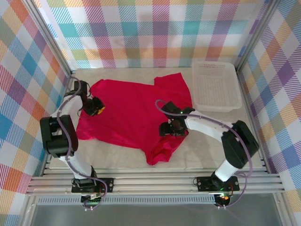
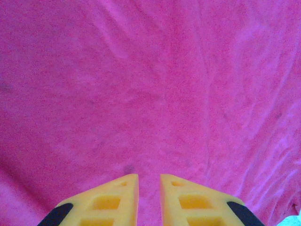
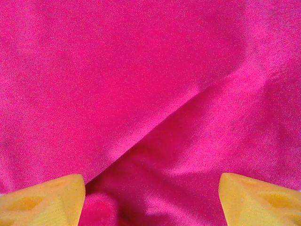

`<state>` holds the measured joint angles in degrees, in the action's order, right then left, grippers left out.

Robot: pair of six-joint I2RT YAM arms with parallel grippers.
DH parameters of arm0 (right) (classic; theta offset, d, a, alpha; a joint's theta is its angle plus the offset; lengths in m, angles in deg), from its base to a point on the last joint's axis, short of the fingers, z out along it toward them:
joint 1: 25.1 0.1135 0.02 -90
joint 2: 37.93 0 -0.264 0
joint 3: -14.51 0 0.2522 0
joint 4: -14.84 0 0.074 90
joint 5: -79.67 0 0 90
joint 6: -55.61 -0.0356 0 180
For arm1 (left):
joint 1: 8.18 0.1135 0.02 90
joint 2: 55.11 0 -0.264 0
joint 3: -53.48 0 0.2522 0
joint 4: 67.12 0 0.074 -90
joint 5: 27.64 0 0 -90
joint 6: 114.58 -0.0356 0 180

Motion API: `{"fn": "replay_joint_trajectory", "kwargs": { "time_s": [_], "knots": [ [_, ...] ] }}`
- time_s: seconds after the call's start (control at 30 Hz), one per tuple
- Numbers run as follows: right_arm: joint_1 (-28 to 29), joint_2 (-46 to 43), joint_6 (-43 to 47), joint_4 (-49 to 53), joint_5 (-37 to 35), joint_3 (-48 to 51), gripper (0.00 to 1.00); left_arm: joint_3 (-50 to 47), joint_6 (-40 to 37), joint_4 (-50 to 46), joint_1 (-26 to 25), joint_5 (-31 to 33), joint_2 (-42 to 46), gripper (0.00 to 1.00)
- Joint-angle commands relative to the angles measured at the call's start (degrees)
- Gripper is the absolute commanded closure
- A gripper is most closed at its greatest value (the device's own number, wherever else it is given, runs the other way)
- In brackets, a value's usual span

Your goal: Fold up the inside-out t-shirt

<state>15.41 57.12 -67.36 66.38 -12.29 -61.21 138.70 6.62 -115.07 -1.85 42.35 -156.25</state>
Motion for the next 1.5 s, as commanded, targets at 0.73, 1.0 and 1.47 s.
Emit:
{"fn": "replay_joint_trajectory", "kwargs": {
  "time_s": [0.73, 1.0, 1.47],
  "knots": [
    [-14.7, 38.9, 15.3, 17.8, 5.1, -62.1, 0.22, 30.9, 2.2, -3.0, 4.5, 3.0, -27.7, 0.85],
    [-13.9, 29.6, 18.0, 13.2, 4.4, -45.4, 0.24, 19.6, 1.4, -1.0, 3.3, 2.0, -15.4, 0.85],
    [-11.3, 30.7, 18.8, 14.0, 4.2, -44.2, 0.67, 13.4, 0.9, -0.3, 3.4, 1.3, -11.8, 0.85]
  ]
}}
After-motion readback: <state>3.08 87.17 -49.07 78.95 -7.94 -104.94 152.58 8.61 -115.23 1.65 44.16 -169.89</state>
